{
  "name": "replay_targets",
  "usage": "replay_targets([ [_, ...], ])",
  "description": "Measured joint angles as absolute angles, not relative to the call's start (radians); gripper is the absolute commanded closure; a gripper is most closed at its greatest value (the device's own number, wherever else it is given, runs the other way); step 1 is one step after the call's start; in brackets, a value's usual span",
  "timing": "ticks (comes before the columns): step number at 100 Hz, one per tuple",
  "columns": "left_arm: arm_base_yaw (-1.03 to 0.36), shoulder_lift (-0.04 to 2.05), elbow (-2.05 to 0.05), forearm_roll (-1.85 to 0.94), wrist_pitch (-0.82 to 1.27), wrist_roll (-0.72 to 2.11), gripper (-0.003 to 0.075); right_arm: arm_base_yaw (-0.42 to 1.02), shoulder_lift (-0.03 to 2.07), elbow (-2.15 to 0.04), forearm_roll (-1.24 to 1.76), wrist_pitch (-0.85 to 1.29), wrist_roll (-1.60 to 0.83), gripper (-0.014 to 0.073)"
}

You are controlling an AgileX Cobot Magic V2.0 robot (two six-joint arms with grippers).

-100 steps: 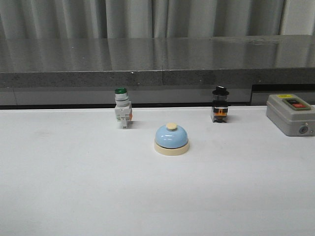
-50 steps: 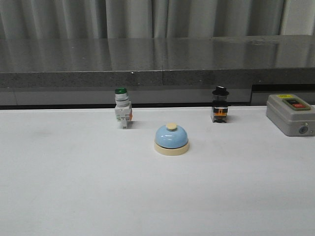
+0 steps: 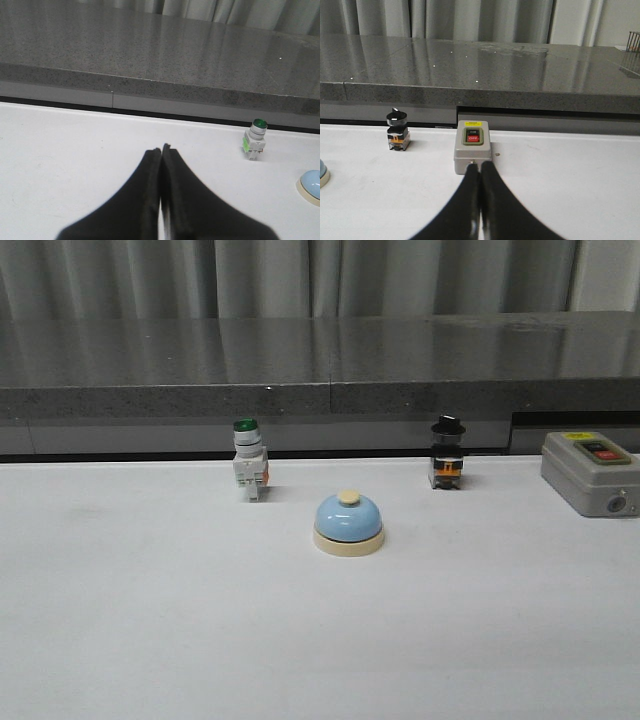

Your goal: Place and press bell with both arms

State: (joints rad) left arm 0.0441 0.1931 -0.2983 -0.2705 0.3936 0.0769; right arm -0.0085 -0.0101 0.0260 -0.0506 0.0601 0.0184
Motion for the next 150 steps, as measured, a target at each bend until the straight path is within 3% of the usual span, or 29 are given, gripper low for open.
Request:
replay_targets([
  [68,0.009,-0.002,0.001,-0.038,0.095,-0.057,0.0741,-0.009,-0.010,0.026,-0.051,0.060,0.018,0.0662],
  [150,-0.009,-0.004,0.001,-0.053,0.058,-0.061,0.0741,-0.009,-0.010,0.026,-0.051,0.060,0.018,0.0662],
])
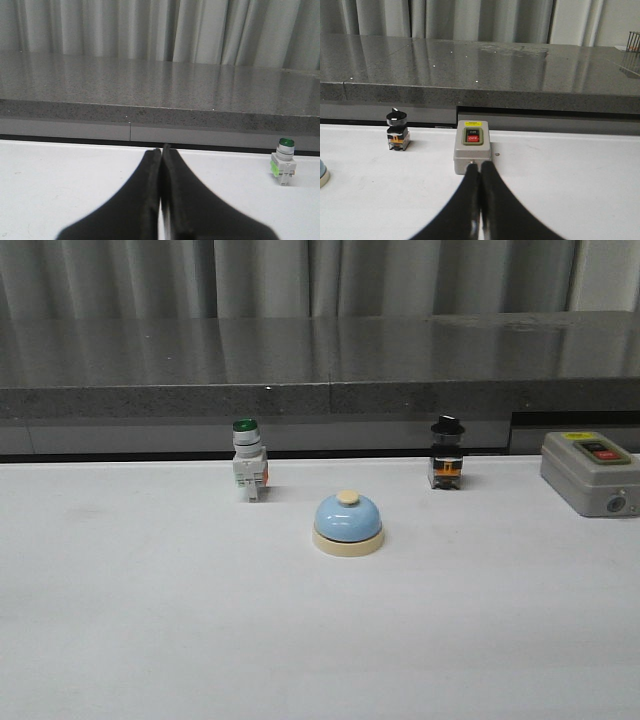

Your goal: Place and press bell with both arms

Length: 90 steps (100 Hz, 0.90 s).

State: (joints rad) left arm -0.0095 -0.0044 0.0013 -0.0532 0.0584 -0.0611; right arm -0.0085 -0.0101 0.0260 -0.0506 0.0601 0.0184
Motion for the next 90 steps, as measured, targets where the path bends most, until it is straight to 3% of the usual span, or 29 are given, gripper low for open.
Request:
replay_targets([
  [58,-0.009,-0.004,0.001,-0.053,0.058,-0.062,0.0741,-0.009,-0.010,0.024,-0.052,0.082,0.018,0.0662],
  [90,-0.009,-0.004,0.001,-0.053,0.058,-0.062,0.0741,-0.009,0.202,-0.209,-0.052,0.233,0.018,0.0662],
])
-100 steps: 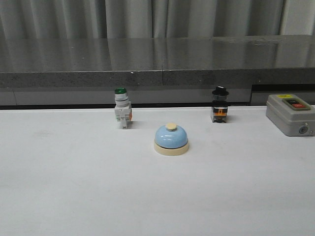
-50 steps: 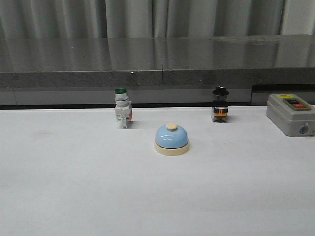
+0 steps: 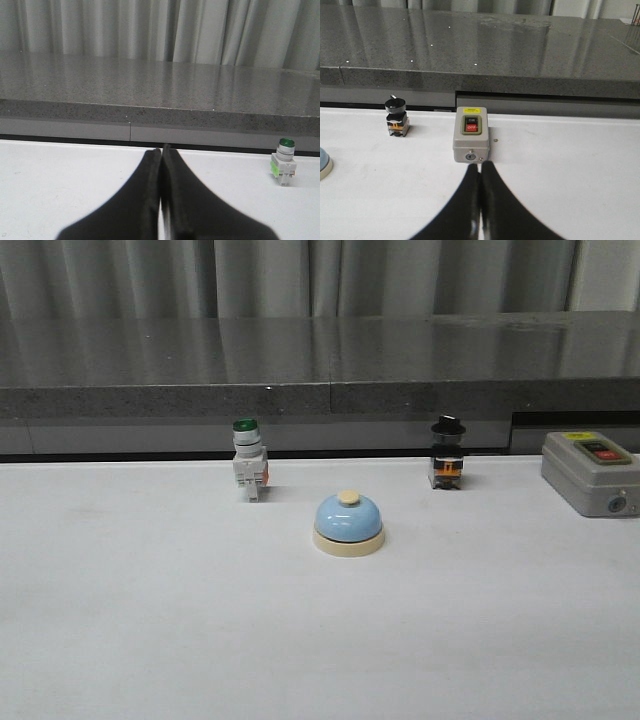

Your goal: Place and press bell with both arms

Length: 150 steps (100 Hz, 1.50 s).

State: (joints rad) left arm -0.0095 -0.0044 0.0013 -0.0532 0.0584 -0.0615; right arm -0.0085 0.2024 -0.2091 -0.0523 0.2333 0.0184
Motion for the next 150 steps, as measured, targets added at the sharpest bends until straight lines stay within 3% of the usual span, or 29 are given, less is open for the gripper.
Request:
replay_targets([
  [39,-0.009,-0.004,0.001,-0.053,0.057,-0.062,0.0741,-0.009,0.572,-0.378,-0.052,0.166,0.018,0.0662],
  [54,-0.009,-0.004,0.001,-0.053,0.057,-0.062,0.0741,0.013,0.705,-0.454,-0.052,0.242,0.018,0.0662],
  [89,-0.009,-0.004,0.001,-0.053,0.057,-0.063,0.0741,0.187,1.029,-0.757,-0.024,0.501,0.018,0.0662],
  [126,-0.009,-0.004,0.001,-0.053,0.057,-0.063,0.0741,0.395,1.345,-1.049,-0.024,0.558,0.018,0.0662],
  [150,-0.009,-0.004,0.001,-0.053,0.057,-0.063,0.0741,0.476,1.559,-1.274,-0.024,0.702,0.018,0.0662],
])
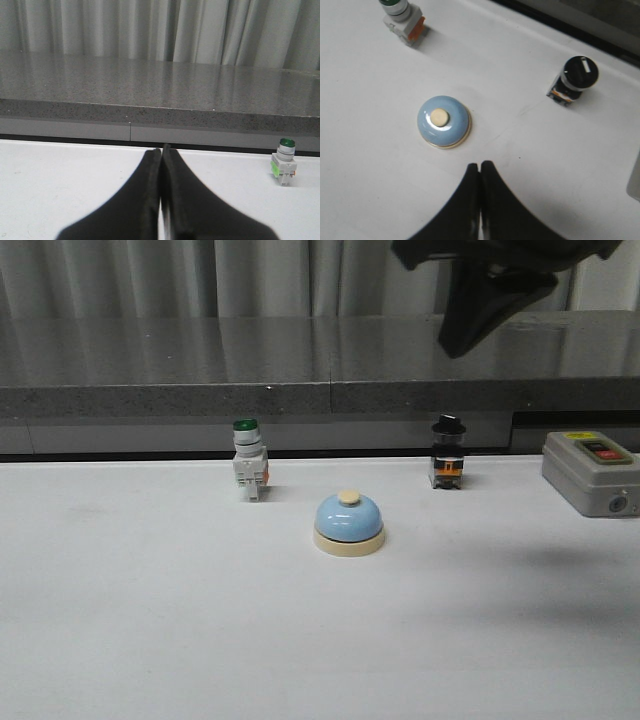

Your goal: Place and press bell with both arms

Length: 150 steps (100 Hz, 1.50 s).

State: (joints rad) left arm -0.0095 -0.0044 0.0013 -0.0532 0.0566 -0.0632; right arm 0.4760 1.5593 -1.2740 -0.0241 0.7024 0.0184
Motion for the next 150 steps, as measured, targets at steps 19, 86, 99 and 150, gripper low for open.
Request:
replay_targets([
  [19,-0.009,-0.004,0.001,-0.053,0.057,-0.063,0.0741,0.505,1.727,-1.433,-0.022,0.810,0.018,0.0662],
  [86,-0.009,-0.004,0.001,-0.053,0.057,-0.063,0.0741,0.507,2.062,-1.688,0.060,0.940,0.018,0.0662],
  [99,-0.009,-0.004,0.001,-0.053,0.057,-0.063,0.0741,0.507,2.088,-1.688,0.074,0.940,0.018,0.0662],
  [150,-0.009,-0.004,0.001,-0.053,0.057,-0.063,0.0741,0.501,2.048,-1.696,0.097,0.952,0.018,0.0662],
])
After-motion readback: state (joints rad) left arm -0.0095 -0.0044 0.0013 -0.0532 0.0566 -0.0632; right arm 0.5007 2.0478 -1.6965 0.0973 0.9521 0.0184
